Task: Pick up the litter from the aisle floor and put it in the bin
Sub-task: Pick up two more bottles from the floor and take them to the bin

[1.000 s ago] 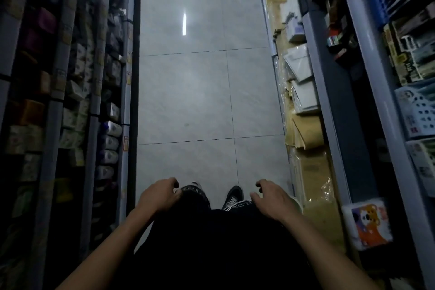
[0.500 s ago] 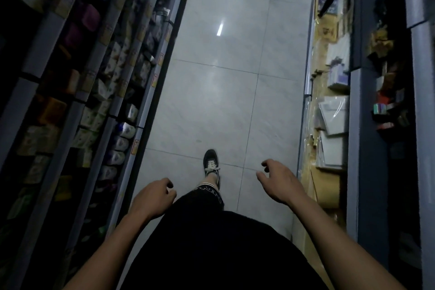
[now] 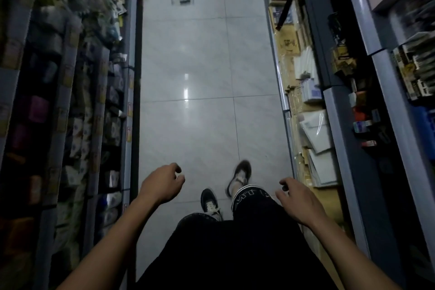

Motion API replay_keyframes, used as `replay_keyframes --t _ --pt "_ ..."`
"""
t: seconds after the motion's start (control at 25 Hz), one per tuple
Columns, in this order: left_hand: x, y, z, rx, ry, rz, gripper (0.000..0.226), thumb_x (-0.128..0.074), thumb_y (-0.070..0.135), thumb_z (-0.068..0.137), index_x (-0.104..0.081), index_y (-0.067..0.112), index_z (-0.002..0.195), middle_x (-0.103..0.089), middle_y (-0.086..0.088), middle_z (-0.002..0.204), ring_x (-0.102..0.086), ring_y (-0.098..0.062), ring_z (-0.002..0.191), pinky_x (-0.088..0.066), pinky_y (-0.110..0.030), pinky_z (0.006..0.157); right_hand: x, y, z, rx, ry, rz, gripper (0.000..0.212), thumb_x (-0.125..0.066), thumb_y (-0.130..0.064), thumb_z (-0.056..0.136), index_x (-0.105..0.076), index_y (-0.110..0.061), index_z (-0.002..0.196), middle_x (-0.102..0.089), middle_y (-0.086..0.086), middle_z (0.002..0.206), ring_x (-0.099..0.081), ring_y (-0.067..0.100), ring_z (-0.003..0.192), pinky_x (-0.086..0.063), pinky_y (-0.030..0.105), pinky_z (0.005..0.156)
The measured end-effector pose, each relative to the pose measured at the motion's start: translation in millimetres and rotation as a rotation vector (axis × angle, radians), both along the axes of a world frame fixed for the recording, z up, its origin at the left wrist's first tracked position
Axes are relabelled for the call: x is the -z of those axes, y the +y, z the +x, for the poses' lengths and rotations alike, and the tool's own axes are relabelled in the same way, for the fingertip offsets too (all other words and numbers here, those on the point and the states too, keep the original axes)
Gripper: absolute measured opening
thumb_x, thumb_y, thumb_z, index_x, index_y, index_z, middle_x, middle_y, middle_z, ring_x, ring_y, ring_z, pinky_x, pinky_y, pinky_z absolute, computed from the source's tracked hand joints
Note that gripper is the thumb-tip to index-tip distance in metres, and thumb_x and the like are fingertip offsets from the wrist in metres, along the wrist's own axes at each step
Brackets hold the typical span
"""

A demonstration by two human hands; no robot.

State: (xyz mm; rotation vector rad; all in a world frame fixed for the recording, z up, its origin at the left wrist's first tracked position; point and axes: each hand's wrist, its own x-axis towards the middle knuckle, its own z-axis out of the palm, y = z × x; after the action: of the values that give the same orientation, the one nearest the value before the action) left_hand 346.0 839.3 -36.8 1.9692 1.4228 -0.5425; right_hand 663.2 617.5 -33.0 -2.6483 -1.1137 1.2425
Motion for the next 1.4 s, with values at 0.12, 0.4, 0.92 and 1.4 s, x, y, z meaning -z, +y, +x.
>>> replay_keyframes --t 0.12,0.4,0.92,1.4 --pt "2.0 64.9 58.6 0.046 -0.017 0.022 0.041 -0.047 0.045 0.096 -0.060 0.025 0.129 -0.071 0.004 0.112 -0.064 -0.016 0.094 -0.052 -0.034 0.075 10.3 42.3 42.5 0.045 0.007 -0.007 0.046 -0.052 -0.044 0.100 -0.056 -0.019 0.138 -0.064 0.001 0.131 -0.062 0.019 0.113 -0.050 0.036 0.091" --pt "2.7 178.5 153.8 -0.018 0.020 0.003 0.040 -0.048 0.045 0.095 -0.062 0.025 0.127 -0.072 0.003 0.113 -0.065 -0.017 0.092 -0.054 -0.035 0.078 11.7 211.4 155.8 0.020 0.008 0.064 0.045 -0.053 -0.042 0.099 -0.058 -0.017 0.137 -0.066 0.003 0.129 -0.062 0.021 0.114 -0.049 0.035 0.091" --pt "18.5 397.3 177.7 -0.327 0.034 -0.081 0.037 -0.048 0.045 0.096 -0.062 0.027 0.125 -0.071 0.005 0.111 -0.063 -0.015 0.092 -0.049 -0.032 0.076 0.1 564.4 244.1 -0.263 -0.019 0.117 0.049 -0.049 -0.048 0.099 -0.056 -0.019 0.139 -0.065 -0.002 0.128 -0.062 0.018 0.112 -0.051 0.037 0.090" --pt "-1.4 746.3 280.3 -0.104 -0.013 0.028 0.038 -0.047 0.048 0.093 -0.061 0.028 0.123 -0.072 0.009 0.103 -0.064 -0.016 0.093 -0.053 -0.033 0.078 0.5 756.3 314.4 -0.074 -0.019 0.024 0.046 -0.052 -0.048 0.099 -0.058 -0.021 0.136 -0.067 0.000 0.125 -0.063 0.016 0.108 -0.053 0.037 0.091"
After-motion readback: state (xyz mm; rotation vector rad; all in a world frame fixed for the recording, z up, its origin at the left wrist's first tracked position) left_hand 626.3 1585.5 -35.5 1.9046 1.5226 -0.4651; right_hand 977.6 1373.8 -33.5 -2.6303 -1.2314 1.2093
